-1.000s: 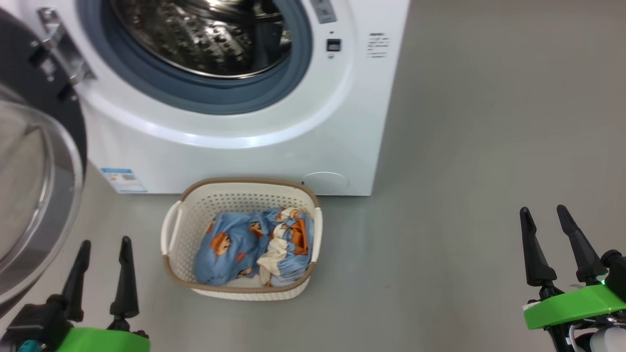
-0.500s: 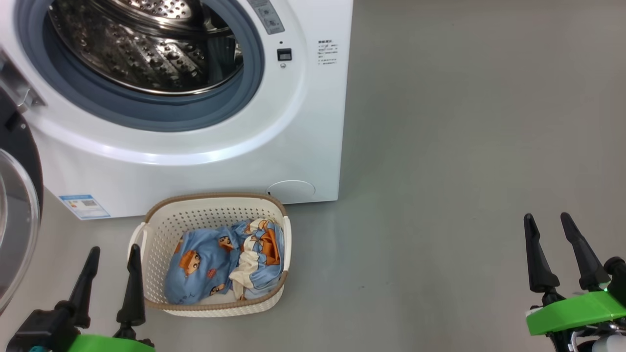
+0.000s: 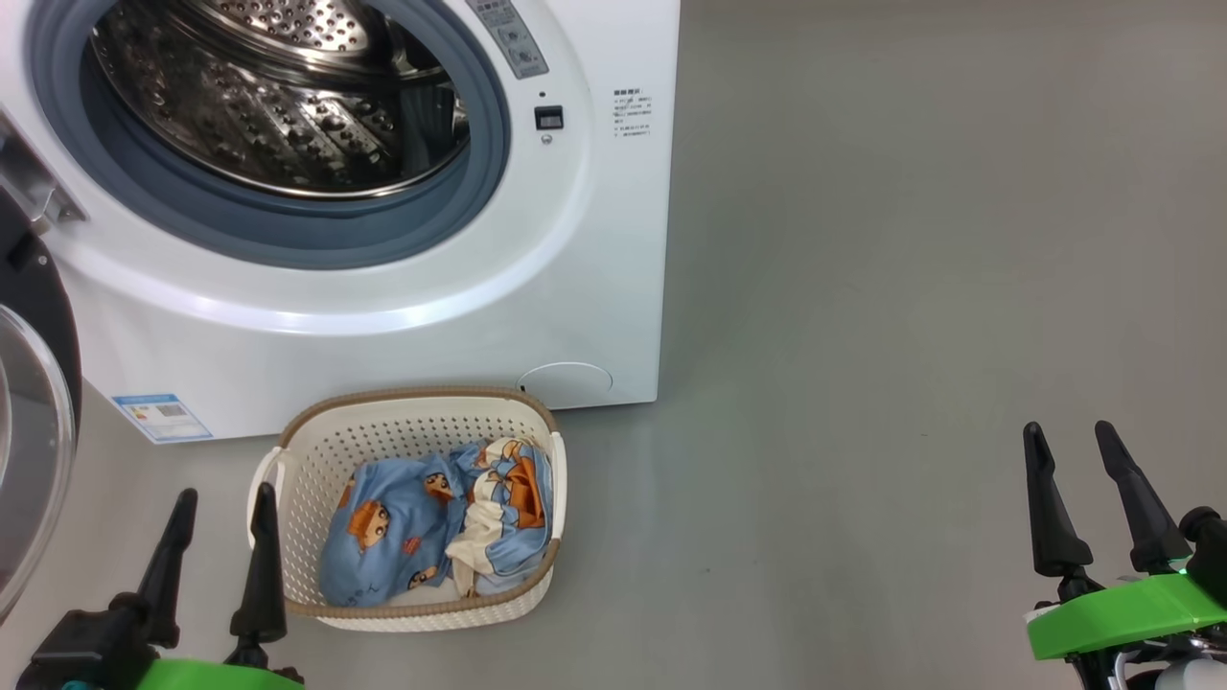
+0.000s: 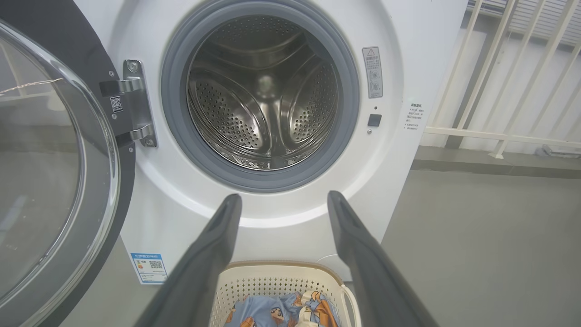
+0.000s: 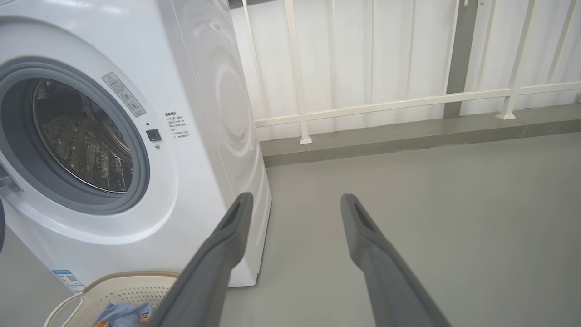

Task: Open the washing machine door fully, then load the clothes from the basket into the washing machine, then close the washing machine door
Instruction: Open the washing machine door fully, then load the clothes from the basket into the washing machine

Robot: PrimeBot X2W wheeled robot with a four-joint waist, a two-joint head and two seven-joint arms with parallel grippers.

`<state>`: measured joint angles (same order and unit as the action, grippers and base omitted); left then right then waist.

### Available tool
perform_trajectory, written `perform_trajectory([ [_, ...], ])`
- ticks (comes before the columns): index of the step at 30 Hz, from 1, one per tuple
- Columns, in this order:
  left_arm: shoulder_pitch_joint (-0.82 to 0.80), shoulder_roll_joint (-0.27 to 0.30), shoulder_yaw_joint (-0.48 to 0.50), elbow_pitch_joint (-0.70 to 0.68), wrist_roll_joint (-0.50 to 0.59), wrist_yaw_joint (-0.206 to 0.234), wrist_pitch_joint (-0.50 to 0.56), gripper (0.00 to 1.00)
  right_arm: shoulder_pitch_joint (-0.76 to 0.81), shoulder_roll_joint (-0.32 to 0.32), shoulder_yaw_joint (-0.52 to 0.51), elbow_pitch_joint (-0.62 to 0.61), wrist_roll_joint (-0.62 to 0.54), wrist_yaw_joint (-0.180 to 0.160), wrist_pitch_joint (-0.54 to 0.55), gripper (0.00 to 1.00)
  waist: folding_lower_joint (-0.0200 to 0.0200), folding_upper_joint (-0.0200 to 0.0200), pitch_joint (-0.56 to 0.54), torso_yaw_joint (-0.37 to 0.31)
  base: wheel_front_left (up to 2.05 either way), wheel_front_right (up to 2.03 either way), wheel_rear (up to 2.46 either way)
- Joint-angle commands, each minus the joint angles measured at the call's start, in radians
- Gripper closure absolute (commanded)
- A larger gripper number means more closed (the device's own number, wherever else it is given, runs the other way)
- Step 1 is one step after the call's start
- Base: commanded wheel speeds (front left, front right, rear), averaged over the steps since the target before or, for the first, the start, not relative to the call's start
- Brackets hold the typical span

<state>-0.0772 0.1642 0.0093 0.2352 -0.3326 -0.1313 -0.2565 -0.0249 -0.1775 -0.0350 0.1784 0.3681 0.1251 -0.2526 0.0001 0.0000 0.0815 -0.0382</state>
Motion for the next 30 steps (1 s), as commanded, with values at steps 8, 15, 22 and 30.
perform_trajectory([
  [8,-0.016,0.023,0.033,-0.029,0.001,0.001,-0.005,0.00,-0.003,-0.013,0.019,-0.023,-0.008,0.006,-0.009,0.00,-0.0001,0.0000,0.002,0.001,0.00,0.00,0.00],
  [15,-0.027,0.017,0.026,-0.045,-0.017,0.001,-0.005,0.00,-0.014,-0.015,0.021,-0.025,-0.007,0.006,-0.009,0.00,-0.0001,0.0000,0.018,0.003,0.10,-0.34,0.25],
  [22,-0.037,0.017,0.023,-0.049,-0.025,0.001,-0.005,0.00,-0.022,-0.015,0.022,-0.025,-0.005,0.006,-0.009,0.00,-0.0001,0.0000,0.031,0.004,0.65,-1.79,1.14],
  [30,-0.043,0.015,0.016,-0.055,0.004,0.001,-0.005,0.00,-0.027,-0.012,0.022,-0.027,-0.003,0.006,-0.009,0.00,-0.0001,0.0000,0.039,0.000,1.10,-1.96,0.86],
])
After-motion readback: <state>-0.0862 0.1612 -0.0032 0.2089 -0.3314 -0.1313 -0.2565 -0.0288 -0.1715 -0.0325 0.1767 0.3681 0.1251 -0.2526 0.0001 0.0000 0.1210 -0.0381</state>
